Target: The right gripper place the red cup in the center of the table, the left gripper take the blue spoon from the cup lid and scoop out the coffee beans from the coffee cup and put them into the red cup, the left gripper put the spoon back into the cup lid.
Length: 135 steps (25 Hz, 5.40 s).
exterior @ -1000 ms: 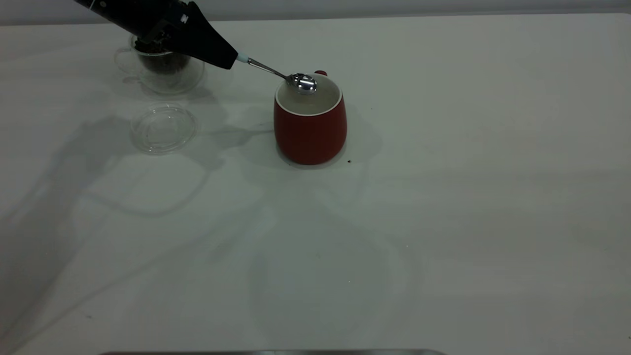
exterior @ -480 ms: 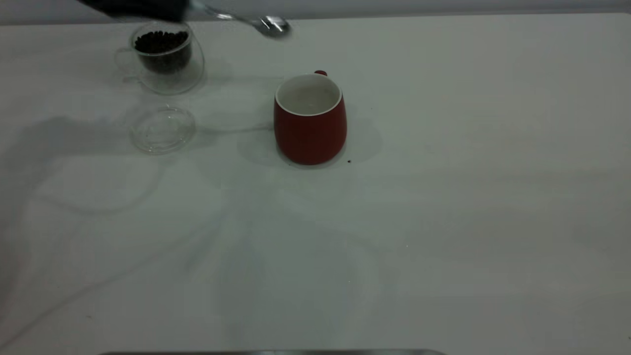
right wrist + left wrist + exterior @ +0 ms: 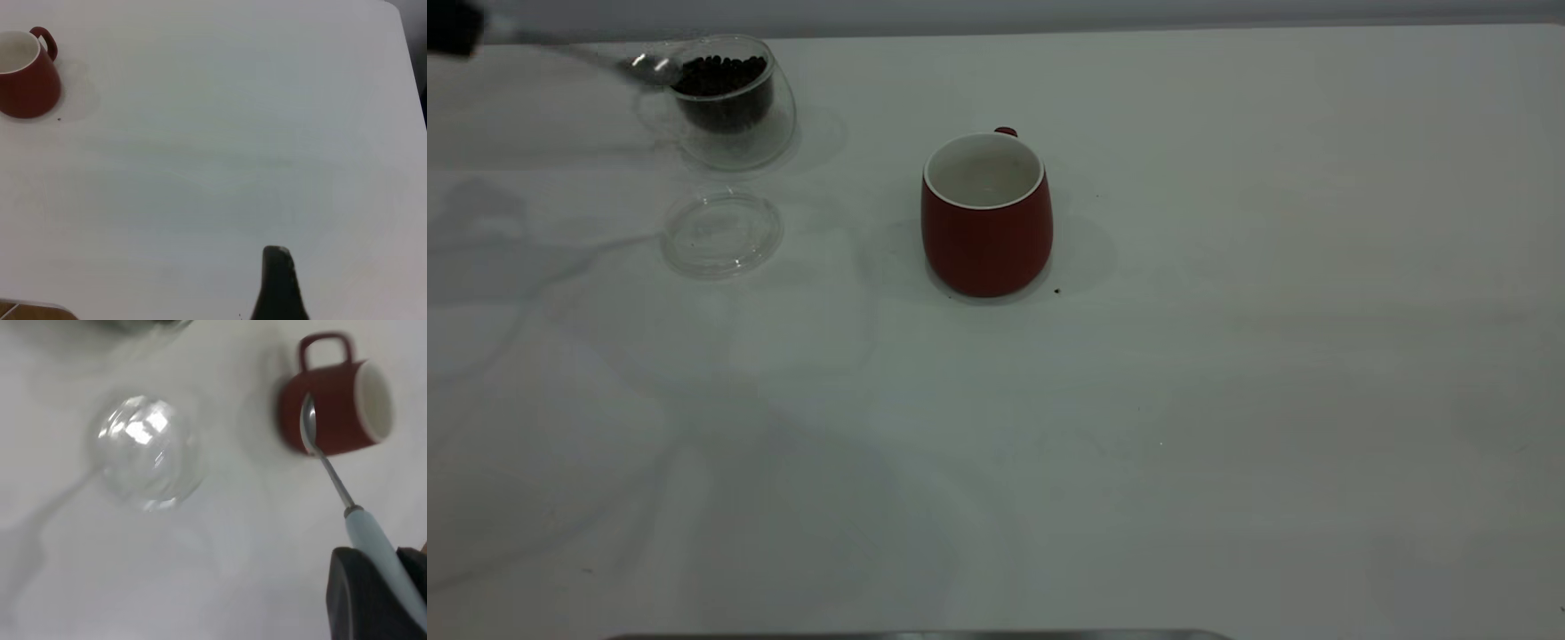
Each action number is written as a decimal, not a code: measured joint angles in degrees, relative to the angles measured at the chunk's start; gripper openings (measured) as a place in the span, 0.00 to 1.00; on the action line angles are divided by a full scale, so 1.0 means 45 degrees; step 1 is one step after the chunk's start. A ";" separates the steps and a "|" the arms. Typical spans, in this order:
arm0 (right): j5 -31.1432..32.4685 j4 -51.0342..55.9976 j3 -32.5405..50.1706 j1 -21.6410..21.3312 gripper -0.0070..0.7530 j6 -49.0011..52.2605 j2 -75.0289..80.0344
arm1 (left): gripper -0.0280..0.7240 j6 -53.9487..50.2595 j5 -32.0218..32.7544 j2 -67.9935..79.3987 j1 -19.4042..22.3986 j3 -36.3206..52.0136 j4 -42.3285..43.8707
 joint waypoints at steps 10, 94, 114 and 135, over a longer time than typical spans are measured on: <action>0.0000 0.0000 0.0000 0.0000 0.78 0.0000 0.0000 | 0.20 -0.0122 -0.1666 0.0154 0.0305 0.2612 0.0030; 0.0000 0.0000 0.0000 0.0000 0.78 0.0000 0.0000 | 0.79 0.0721 -0.3245 0.2951 0.2031 0.3036 -0.3396; 0.0000 0.0000 0.0000 0.0000 0.78 0.0000 0.0000 | 0.79 0.0469 0.0039 -0.7781 0.2441 0.3110 -0.8365; 0.0000 0.0000 0.0000 0.0000 0.78 0.0000 0.0000 | 0.77 -1.1870 0.0055 -1.4685 -0.2231 0.3916 0.9581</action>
